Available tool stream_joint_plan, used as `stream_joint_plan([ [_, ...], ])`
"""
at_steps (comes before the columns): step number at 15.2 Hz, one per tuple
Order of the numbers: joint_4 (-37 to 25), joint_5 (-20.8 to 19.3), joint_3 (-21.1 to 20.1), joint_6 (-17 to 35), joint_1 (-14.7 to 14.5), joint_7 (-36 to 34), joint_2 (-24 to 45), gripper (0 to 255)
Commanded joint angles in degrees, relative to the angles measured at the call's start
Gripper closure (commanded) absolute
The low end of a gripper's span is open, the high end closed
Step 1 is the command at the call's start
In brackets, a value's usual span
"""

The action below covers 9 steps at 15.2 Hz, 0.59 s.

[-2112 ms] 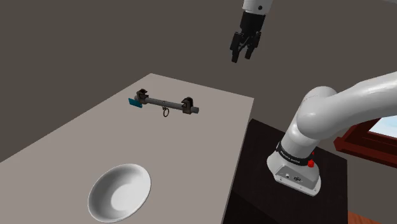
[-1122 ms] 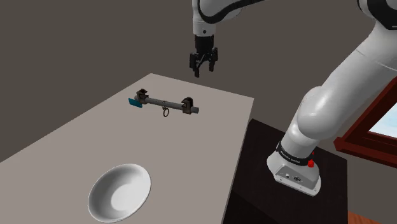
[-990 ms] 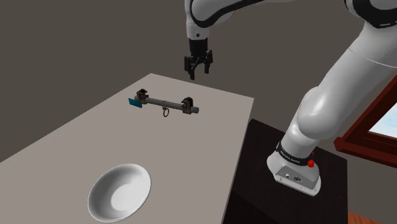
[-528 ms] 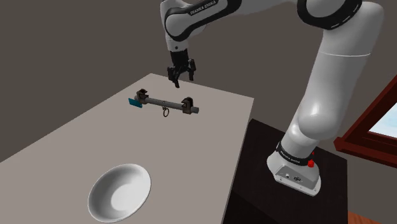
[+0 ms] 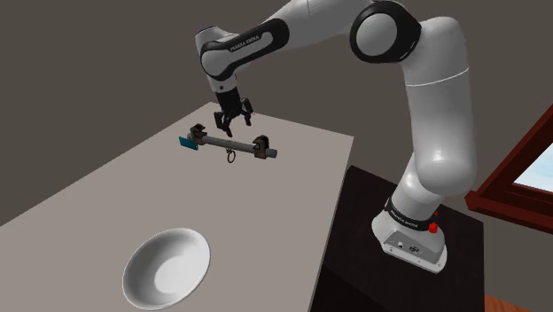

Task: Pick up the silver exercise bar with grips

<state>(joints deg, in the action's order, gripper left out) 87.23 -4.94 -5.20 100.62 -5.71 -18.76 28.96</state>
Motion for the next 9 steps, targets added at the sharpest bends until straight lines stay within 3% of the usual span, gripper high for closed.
stream_joint_plan([
  [1, -7.6, -0.6, 0.1, -2.4, -0.8, -0.4, 6.5, 0],
  [5, -22.1, -1.4, 0.4, -7.7, -2.3, -0.5, 18.1, 0],
  [9, -21.0, -1.5, 0.5, -5.4, -2.3, -0.6, 19.2, 0],
])
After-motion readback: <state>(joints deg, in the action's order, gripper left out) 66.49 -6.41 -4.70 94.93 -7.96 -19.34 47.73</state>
